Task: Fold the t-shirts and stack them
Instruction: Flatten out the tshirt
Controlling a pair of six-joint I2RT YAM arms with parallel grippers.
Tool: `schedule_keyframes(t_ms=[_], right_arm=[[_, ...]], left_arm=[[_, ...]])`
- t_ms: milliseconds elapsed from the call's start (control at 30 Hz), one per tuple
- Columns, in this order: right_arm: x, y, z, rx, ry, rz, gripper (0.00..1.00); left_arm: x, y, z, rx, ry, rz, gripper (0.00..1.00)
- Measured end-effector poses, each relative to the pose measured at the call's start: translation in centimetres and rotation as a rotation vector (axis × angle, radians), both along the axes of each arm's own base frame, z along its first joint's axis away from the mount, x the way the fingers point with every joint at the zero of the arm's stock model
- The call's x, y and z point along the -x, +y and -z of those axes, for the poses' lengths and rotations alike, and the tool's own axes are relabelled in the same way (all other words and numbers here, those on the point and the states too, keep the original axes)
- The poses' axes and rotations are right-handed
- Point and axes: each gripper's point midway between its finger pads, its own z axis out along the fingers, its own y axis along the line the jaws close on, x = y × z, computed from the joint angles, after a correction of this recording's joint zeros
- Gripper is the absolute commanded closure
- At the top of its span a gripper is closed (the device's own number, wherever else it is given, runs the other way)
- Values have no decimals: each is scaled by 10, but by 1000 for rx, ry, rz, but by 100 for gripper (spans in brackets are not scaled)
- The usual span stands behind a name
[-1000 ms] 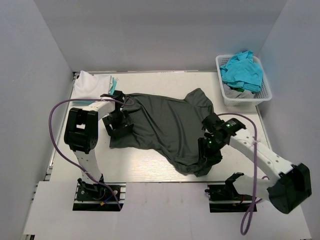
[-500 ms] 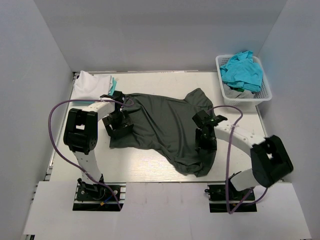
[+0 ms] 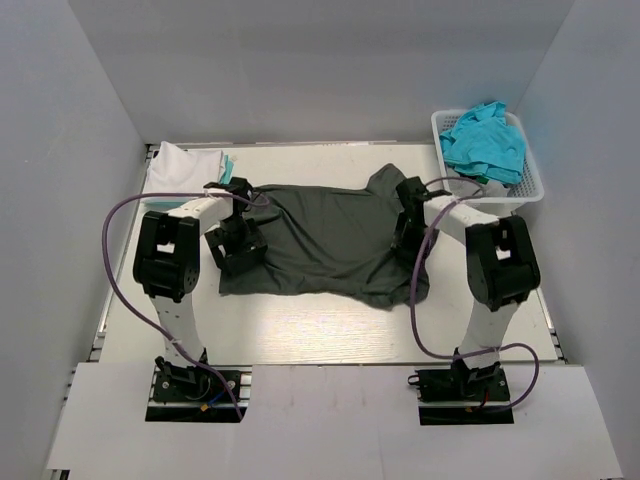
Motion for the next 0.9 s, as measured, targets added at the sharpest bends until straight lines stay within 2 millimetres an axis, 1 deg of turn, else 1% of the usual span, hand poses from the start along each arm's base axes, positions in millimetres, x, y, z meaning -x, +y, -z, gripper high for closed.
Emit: schedule_keyframes(t_ms=[133, 167, 233, 267, 333, 367, 400, 433, 500, 600, 700, 733, 800, 867, 900], right_arm=[[-71, -16, -3, 22, -119, 37, 43], [-89, -21, -5, 25, -148, 40, 40], [-124, -28, -8, 24, -205, 37, 39], [-138, -30, -10, 23, -230, 23, 34], [-154, -32, -17, 15, -262, -15, 33], [-156, -32, -20, 8, -271, -39, 27], [-157, -30, -26, -1, -283, -61, 27], [-155, -27, -31, -15, -293, -86, 26], [-144, -18, -45, -44, -315, -134, 26], [-103, -6, -70, -89, -344, -192, 26], [-66, 3, -92, -130, -379, -229, 26], [-55, 5, -99, -141, -388, -237, 26], [-41, 10, -105, -160, -387, -247, 24], [-27, 16, -102, -190, -362, -258, 23], [-18, 21, -95, -212, -333, -265, 23]], left_arm=[[-15, 3, -3, -32, 7, -1, 0], [-20, 4, -3, -44, 0, -2, 0], [-33, 6, -5, -66, -27, -6, 0], [-40, 7, -6, -75, -43, -7, 0], [-55, 10, -8, -102, -72, -11, 0], [-61, 11, -9, -110, -85, -12, 0], [-63, 12, -9, -115, -91, -11, 0], [-64, 12, -9, -122, -94, -7, 0], [-62, 14, -12, -133, -93, 5, 0], [-64, 10, -21, -120, -117, 36, 0], [-72, -1, -42, -72, -190, 76, 0], [-78, -8, -53, -45, -232, 93, 0], [-93, -23, -74, 11, -315, 128, 0], [-113, -44, -95, 72, -403, 169, 0], [-125, -57, -105, 107, -448, 192, 0]])
